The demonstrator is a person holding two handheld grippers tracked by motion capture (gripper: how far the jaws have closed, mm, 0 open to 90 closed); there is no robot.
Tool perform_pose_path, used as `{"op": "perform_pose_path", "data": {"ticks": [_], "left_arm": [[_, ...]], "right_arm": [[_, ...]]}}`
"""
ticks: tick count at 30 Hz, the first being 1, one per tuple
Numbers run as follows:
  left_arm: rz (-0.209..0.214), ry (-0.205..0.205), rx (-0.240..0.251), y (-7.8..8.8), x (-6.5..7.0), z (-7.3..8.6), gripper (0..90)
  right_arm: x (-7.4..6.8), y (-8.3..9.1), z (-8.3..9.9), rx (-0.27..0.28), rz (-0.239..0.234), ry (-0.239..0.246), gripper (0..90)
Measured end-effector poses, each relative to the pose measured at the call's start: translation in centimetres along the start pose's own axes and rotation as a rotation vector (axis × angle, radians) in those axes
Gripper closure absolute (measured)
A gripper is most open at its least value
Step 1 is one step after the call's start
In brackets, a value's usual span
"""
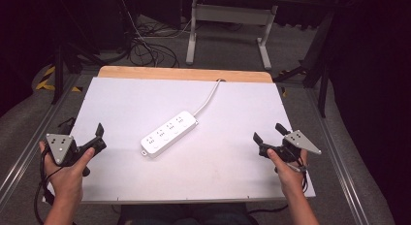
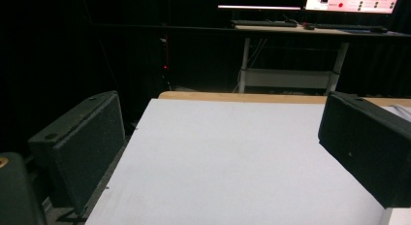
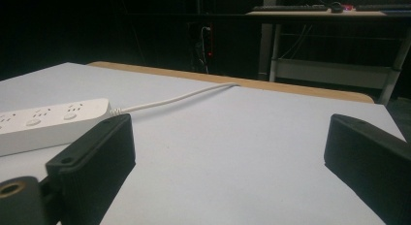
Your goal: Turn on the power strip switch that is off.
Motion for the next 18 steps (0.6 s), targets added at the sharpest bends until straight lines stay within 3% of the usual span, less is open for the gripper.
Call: {"op": "perform_pose_path", "data": {"ticks": [18], "left_arm": [[0.015,-0.009,0.002,-0.27,0.20,-0.11,3.2]], "right_arm": [[0.35,0.35,0.19,-0.002,0.022,-0.005,5.2]]}}
Point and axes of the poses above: each handheld gripper's, and its own axes: y roughly backward along the jaws, z roughly out of its underside, x roughly to its right, the point moved 7 cm from there along -y, roughly forward along the jaws, and after that the axes turned 7 degrees about -x, right-handed, at the moved point
